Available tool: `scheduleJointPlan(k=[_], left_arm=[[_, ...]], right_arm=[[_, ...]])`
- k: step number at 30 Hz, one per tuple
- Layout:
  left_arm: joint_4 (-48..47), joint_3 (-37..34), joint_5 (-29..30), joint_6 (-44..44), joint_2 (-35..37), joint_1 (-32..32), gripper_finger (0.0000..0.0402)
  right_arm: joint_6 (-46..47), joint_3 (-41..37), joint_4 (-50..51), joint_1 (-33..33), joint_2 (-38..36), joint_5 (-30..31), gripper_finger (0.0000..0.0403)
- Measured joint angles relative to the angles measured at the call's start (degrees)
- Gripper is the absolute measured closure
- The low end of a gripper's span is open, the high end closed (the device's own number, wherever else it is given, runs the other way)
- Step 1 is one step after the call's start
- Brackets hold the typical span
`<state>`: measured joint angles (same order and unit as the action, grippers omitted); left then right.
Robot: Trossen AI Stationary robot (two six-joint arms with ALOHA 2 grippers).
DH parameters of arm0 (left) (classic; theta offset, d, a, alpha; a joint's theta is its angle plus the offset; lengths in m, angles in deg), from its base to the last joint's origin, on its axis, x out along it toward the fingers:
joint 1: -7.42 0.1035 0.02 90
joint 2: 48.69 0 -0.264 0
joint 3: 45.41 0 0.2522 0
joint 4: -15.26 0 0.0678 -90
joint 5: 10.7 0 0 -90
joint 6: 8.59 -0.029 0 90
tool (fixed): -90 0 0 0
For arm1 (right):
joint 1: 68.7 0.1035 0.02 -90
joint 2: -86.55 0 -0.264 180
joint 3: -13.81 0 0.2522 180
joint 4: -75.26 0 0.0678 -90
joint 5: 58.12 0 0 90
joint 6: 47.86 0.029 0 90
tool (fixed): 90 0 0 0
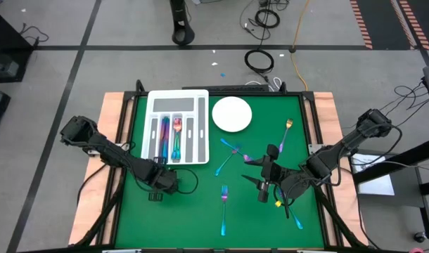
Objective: Sort silverware
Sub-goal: Put the blue fork into the silverware tray
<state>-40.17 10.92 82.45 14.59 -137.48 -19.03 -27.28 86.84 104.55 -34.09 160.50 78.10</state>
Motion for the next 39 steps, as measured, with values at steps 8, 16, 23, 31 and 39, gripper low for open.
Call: scheduleJointPlan(k=[8, 16, 23, 31, 39], left_arm=[[0.1, 0.0, -0.3, 0.5, 0.0, 0.6, 0.0386], [-0.1, 2.3, -0.7, 1.2, 1.9, 0.7, 0.0394], [-1.1, 7.1, -0.1, 2.0, 5.5, 1.5, 0.0397], [-2.7, 13.2, 6.4, 14.8, 7.3, 6.0, 0.0392], [-4.8, 17.3, 7.1, 17.0, 7.3, 14.4, 0.039]], right_arm=[[0.0, 0.0, 0.0, 0.0, 0.0, 0.0, 0.0204], [0.0, 0.0, 0.0, 0.0, 0.0, 0.0, 0.0204], [0.0, 0.0, -0.3, 0.0, 0.0, 0.0, 0.0204], [0.2, 0.0, -0.2, 0.0, 0.0, 0.0, 0.0204], [0.4, 0.0, -0.2, 0.0, 0.0, 0.0, 0.0204]])
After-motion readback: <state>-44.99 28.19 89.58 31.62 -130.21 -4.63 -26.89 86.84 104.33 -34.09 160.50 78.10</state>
